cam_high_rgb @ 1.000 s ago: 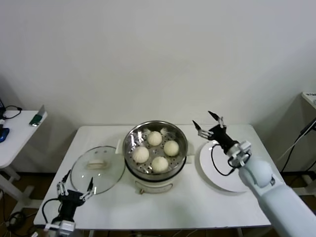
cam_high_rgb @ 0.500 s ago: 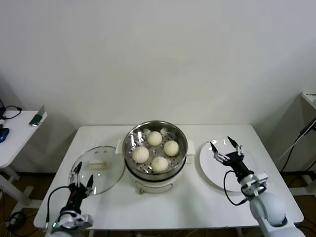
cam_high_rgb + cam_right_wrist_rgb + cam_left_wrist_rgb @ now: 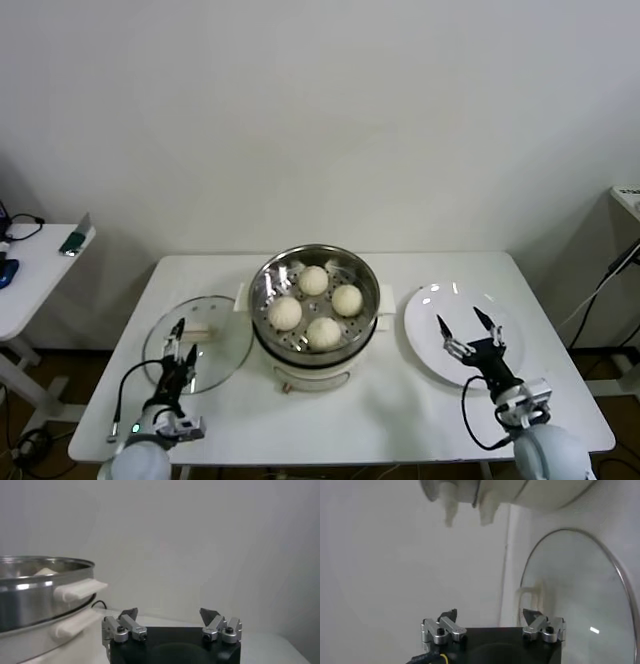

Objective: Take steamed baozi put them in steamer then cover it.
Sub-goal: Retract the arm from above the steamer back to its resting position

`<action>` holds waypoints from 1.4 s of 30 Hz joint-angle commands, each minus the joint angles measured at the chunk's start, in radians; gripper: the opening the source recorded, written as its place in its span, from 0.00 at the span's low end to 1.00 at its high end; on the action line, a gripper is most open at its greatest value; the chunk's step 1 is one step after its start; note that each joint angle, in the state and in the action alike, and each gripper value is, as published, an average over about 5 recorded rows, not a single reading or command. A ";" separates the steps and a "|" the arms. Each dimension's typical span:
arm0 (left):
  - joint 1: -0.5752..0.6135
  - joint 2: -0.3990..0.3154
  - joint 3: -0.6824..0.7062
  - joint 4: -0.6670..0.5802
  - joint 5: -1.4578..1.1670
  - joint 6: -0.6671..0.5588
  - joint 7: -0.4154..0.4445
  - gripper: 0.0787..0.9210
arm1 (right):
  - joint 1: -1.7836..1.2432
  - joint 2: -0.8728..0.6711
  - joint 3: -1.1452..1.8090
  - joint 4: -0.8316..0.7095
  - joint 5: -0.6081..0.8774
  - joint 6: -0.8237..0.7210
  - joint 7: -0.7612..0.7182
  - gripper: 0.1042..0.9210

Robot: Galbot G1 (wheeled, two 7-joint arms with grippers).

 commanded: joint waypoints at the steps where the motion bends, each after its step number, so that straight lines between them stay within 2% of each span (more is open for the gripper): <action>1: -0.149 -0.016 0.008 0.185 0.084 -0.002 -0.026 0.88 | -0.037 0.037 0.030 -0.003 -0.035 0.002 -0.007 0.88; 17: -0.253 -0.015 -0.005 0.314 0.128 -0.015 -0.058 0.88 | -0.027 0.091 0.023 -0.050 -0.112 0.040 -0.039 0.88; 30: -0.270 -0.012 0.009 0.325 0.107 -0.019 -0.079 0.87 | -0.022 0.118 0.012 -0.067 -0.144 0.049 -0.055 0.88; 34: -0.268 -0.007 0.013 0.332 0.104 -0.025 -0.078 0.77 | -0.022 0.124 0.012 -0.073 -0.150 0.053 -0.061 0.88; 42: -0.271 -0.005 0.015 0.356 0.101 -0.034 -0.061 0.49 | -0.020 0.139 0.016 -0.085 -0.163 0.065 -0.068 0.88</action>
